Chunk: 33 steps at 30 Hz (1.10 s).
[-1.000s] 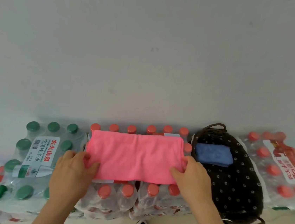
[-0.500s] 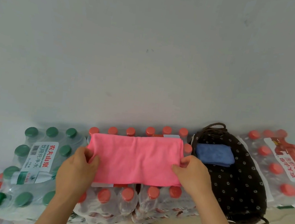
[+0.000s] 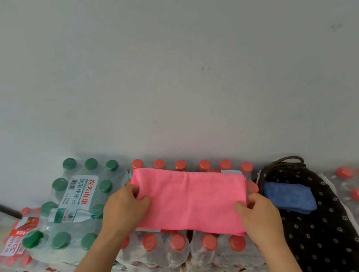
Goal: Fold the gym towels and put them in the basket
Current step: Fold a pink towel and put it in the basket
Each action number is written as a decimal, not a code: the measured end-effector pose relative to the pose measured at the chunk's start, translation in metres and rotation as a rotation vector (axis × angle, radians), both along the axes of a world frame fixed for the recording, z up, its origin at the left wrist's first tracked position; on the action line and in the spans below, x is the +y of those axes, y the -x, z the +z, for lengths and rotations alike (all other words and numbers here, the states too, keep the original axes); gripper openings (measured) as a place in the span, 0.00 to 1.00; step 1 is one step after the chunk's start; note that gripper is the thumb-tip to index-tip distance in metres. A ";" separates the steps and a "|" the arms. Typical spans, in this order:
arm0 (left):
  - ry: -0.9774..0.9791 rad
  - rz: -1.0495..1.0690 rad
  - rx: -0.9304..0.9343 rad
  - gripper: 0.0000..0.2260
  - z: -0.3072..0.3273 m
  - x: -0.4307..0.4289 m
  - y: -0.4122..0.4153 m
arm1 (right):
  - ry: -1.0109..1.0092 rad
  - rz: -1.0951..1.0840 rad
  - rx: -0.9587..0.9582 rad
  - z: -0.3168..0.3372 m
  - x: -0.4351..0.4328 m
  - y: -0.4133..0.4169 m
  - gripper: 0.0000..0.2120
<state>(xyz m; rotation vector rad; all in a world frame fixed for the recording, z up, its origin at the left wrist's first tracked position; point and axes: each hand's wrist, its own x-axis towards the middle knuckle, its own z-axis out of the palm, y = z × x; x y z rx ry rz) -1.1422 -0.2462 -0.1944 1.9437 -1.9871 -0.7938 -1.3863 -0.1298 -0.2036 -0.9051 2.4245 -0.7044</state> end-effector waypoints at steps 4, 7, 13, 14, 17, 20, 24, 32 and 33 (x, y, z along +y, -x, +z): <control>0.028 0.075 0.203 0.07 0.000 0.002 0.002 | 0.048 0.017 0.065 0.001 0.002 -0.002 0.08; 0.087 0.050 0.235 0.14 -0.004 0.007 -0.005 | 0.047 0.027 0.122 0.000 0.006 -0.010 0.07; 0.218 -0.073 0.079 0.21 -0.020 0.015 -0.020 | -0.062 0.018 0.105 0.000 0.018 -0.014 0.26; 0.225 -0.083 0.058 0.22 -0.021 0.016 -0.020 | -0.068 0.031 0.106 0.002 0.020 -0.014 0.27; 0.235 -0.083 0.034 0.23 -0.023 0.014 -0.022 | -0.084 0.056 0.110 0.005 0.024 -0.014 0.28; 0.270 -0.084 -0.024 0.20 -0.024 0.011 -0.024 | -0.150 0.096 0.275 0.009 0.025 -0.018 0.29; 0.073 -0.005 -0.055 0.19 -0.027 0.006 -0.024 | 0.009 0.232 0.585 -0.001 0.016 -0.040 0.28; 0.008 0.072 0.111 0.07 -0.019 0.001 -0.023 | -0.063 0.545 0.498 -0.038 -0.036 -0.102 0.32; 0.005 0.090 0.177 0.06 -0.016 0.003 -0.023 | -0.085 0.552 0.488 -0.040 -0.036 -0.101 0.32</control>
